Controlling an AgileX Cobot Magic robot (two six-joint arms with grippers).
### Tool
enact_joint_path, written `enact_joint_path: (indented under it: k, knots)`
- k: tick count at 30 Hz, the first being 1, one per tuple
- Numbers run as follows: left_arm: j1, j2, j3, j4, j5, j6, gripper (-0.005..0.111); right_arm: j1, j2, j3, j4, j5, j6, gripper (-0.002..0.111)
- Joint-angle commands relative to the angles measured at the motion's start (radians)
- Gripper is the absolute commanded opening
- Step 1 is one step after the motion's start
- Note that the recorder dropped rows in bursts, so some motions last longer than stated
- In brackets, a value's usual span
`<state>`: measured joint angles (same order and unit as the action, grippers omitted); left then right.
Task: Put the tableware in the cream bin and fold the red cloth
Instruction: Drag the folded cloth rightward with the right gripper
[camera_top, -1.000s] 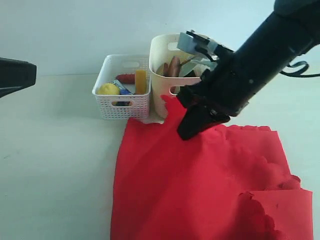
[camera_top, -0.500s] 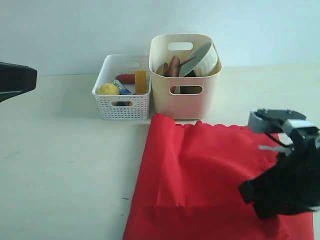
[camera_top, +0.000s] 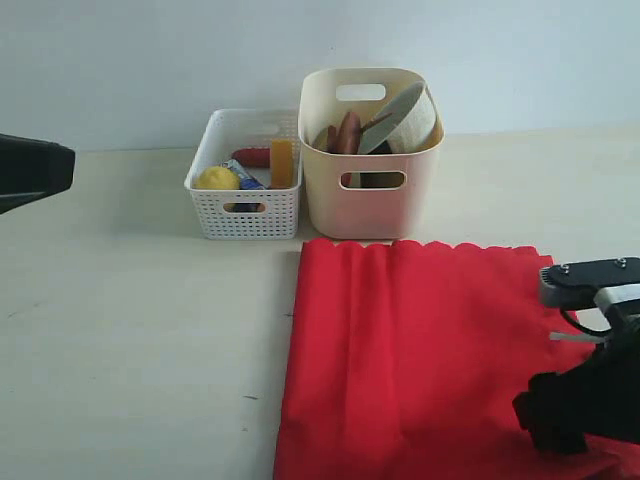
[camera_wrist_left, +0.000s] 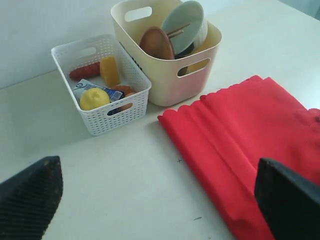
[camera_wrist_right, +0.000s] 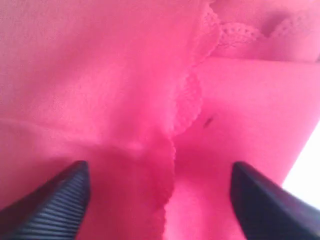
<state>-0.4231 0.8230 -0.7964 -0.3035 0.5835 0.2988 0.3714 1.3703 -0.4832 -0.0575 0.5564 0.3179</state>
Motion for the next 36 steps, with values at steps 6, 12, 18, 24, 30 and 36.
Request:
enact_joint_path:
  k: [6,12,18,24,30,36]
  knots:
    - [0.005,-0.010,0.002,0.002,0.010,-0.005,0.105,-0.047,-0.078,-0.036,-0.070,0.119,0.096,0.090]
    - [0.005,-0.010,0.002,0.002,0.012,-0.005,0.105,-0.119,0.018,-0.036,0.001,0.059,0.019,0.090]
    - [0.005,-0.010,0.002,0.002,0.012,-0.005,0.105,-0.162,0.141,-0.036,0.206,-0.037,-0.174,0.090]
    - [0.005,-0.010,0.002,0.002,0.006,-0.005,0.105,-0.177,0.211,-0.036,0.239,-0.101,-0.242,0.086]
    - [0.005,-0.010,0.002,-0.001,0.002,-0.005,0.105,-0.177,0.217,-0.036,0.214,-0.158,-0.242,0.047]
    - [0.005,-0.010,0.002,0.003,0.002,-0.005,0.105,-0.177,0.217,-0.036,0.122,-0.149,-0.211,0.000]
